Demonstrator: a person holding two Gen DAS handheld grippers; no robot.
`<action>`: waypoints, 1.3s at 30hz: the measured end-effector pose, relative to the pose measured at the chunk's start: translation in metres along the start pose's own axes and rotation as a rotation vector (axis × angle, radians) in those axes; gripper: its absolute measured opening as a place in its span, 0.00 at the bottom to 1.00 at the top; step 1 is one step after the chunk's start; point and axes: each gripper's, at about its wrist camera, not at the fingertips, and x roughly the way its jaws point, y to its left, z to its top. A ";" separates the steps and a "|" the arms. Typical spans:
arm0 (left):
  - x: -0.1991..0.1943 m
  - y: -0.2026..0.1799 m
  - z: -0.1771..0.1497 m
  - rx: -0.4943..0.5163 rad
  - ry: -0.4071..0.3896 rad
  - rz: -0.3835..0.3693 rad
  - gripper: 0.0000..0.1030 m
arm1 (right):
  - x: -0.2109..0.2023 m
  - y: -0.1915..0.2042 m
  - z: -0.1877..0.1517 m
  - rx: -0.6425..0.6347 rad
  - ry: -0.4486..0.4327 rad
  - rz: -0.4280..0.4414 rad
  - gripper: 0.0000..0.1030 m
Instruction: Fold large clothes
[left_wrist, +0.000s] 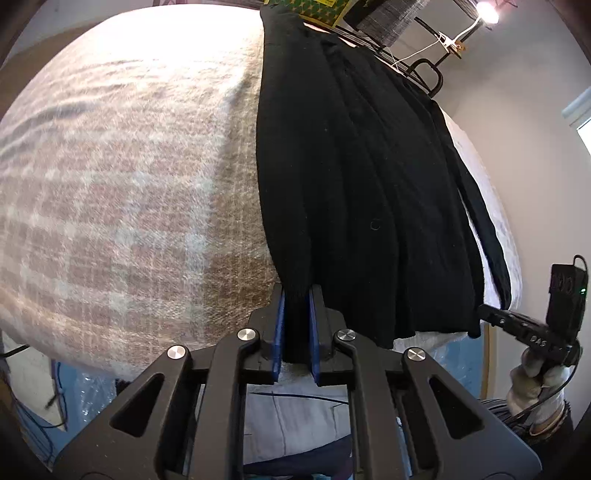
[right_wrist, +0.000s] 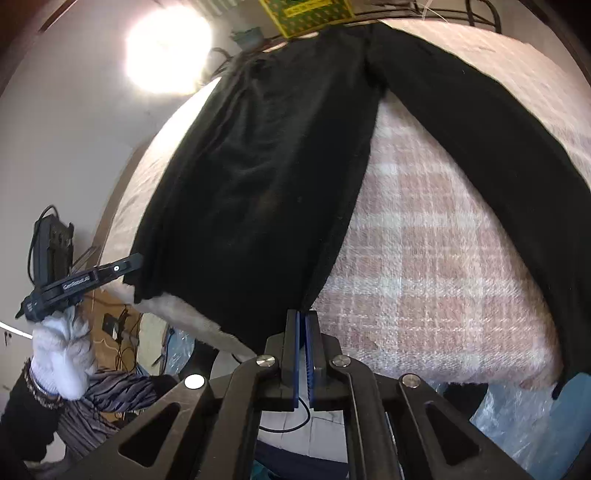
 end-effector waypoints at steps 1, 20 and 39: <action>-0.002 -0.001 0.001 0.008 -0.006 0.004 0.08 | -0.006 -0.002 -0.001 0.000 -0.003 0.012 0.06; -0.037 -0.071 -0.018 0.245 -0.099 -0.084 0.21 | -0.094 -0.049 0.008 0.083 -0.224 -0.068 0.52; 0.029 -0.165 0.003 0.333 0.012 -0.203 0.21 | -0.137 -0.205 -0.007 0.344 -0.277 -0.302 0.69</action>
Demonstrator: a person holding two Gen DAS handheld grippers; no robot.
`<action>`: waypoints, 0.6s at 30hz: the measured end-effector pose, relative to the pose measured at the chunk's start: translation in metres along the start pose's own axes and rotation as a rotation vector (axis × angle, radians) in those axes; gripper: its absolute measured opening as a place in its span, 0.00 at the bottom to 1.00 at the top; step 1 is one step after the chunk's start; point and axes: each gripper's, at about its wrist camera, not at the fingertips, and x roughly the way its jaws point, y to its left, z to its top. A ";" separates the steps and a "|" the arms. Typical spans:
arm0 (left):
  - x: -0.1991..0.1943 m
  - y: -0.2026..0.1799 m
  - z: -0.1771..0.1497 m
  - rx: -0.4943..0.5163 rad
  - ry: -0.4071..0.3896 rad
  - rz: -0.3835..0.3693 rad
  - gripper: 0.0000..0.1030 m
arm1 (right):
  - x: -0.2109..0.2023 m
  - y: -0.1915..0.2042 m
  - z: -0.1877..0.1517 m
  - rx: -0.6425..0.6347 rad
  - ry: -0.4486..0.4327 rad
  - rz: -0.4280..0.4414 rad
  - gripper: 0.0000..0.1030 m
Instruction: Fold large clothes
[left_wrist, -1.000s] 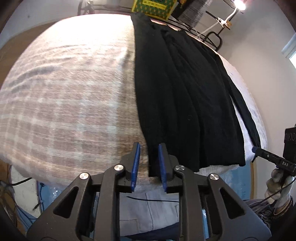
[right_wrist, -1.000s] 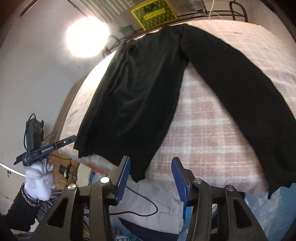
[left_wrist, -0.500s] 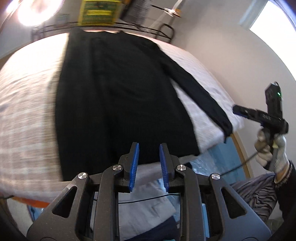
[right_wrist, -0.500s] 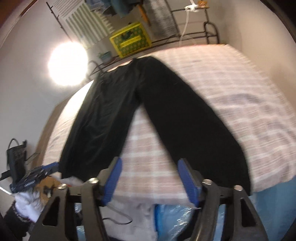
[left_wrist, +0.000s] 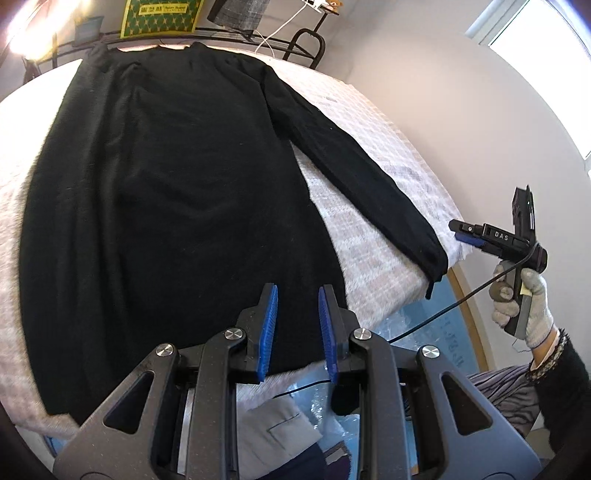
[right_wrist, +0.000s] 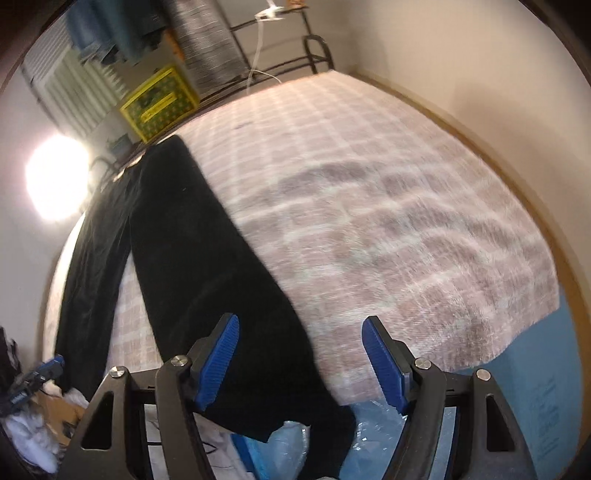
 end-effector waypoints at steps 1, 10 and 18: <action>0.003 -0.001 0.002 -0.001 0.003 -0.005 0.21 | 0.001 -0.006 0.001 0.017 0.007 0.025 0.66; 0.024 -0.010 0.009 -0.010 0.021 -0.043 0.21 | 0.033 0.003 -0.005 -0.027 0.145 0.131 0.27; 0.016 0.001 0.007 -0.039 0.008 -0.066 0.21 | 0.013 0.029 -0.002 -0.021 0.093 0.208 0.02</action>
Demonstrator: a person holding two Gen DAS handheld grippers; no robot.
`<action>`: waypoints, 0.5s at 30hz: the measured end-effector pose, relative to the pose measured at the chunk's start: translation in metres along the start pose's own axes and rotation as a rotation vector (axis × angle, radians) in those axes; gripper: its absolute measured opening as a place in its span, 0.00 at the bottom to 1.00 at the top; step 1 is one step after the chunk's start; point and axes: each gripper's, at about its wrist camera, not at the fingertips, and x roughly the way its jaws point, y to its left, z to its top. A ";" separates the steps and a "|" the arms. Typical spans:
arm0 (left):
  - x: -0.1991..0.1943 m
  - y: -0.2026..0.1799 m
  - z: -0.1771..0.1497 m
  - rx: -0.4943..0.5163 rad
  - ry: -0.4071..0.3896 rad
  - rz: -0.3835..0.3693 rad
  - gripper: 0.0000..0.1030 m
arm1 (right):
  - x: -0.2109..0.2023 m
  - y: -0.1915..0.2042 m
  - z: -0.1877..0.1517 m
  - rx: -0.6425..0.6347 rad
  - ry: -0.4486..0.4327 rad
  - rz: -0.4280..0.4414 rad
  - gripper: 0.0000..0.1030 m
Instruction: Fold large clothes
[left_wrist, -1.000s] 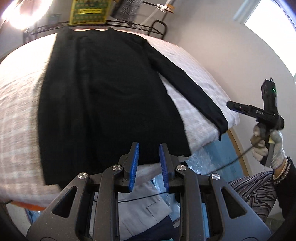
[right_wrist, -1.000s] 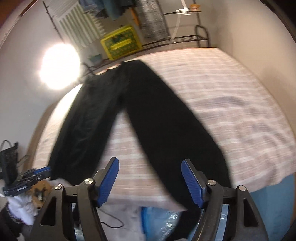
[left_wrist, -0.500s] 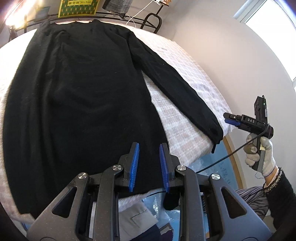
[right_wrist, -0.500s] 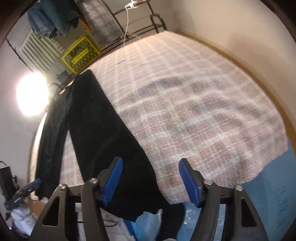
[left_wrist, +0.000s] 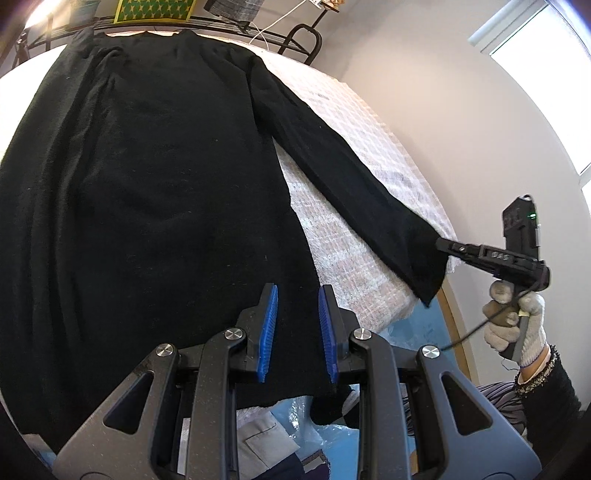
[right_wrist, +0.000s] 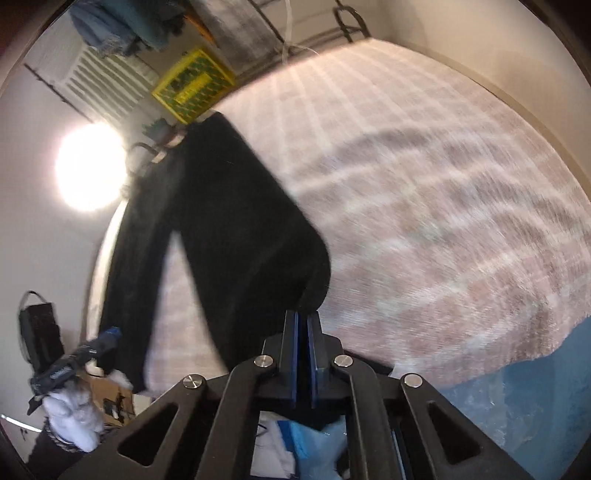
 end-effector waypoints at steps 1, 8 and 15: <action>-0.002 0.003 0.001 0.050 0.018 -0.039 0.21 | -0.004 0.009 0.001 -0.008 -0.015 0.019 0.02; -0.030 0.027 0.006 -0.015 -0.043 -0.057 0.21 | -0.014 0.093 0.005 -0.108 -0.054 0.178 0.02; -0.057 0.057 0.008 -0.100 -0.097 -0.067 0.21 | 0.011 0.175 0.001 -0.241 0.004 0.249 0.02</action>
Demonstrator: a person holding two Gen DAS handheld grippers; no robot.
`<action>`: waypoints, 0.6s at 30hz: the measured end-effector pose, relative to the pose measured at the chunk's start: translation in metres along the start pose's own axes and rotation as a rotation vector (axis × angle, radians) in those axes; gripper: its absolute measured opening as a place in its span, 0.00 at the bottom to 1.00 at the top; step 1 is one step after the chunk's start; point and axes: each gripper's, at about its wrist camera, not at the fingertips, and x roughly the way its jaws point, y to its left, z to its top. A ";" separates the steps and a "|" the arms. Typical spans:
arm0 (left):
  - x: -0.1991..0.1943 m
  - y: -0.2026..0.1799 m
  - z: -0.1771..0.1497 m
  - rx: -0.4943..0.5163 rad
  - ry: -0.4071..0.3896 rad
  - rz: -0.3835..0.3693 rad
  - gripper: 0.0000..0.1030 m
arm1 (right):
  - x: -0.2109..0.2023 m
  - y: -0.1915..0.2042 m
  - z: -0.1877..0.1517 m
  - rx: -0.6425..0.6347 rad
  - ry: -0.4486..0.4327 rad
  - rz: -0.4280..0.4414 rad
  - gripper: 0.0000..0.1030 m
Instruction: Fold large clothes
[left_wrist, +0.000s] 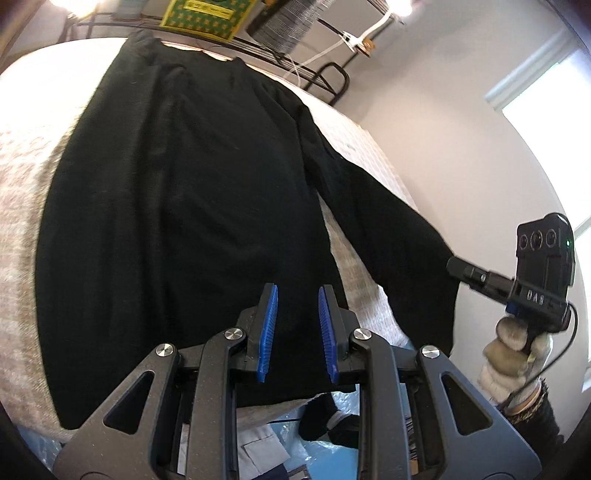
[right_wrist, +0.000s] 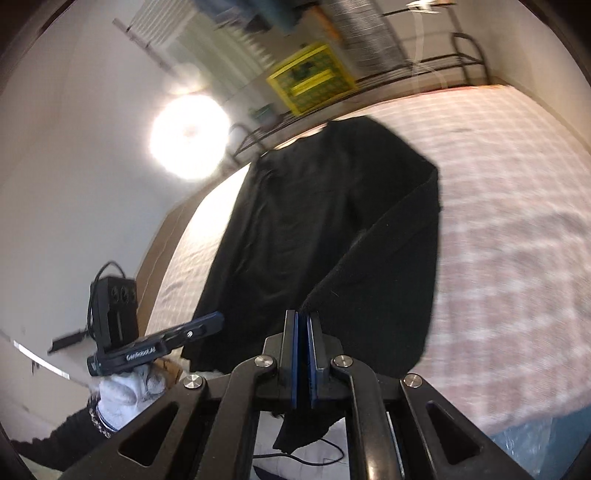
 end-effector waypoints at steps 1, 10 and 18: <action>-0.003 0.004 0.001 -0.013 -0.004 -0.002 0.21 | 0.006 0.007 0.000 -0.012 0.011 0.010 0.02; -0.015 0.034 -0.001 -0.115 -0.007 -0.022 0.21 | 0.092 0.072 -0.005 -0.147 0.187 0.011 0.02; 0.006 0.037 -0.004 -0.123 0.055 -0.020 0.35 | 0.120 0.072 -0.016 -0.186 0.311 0.027 0.47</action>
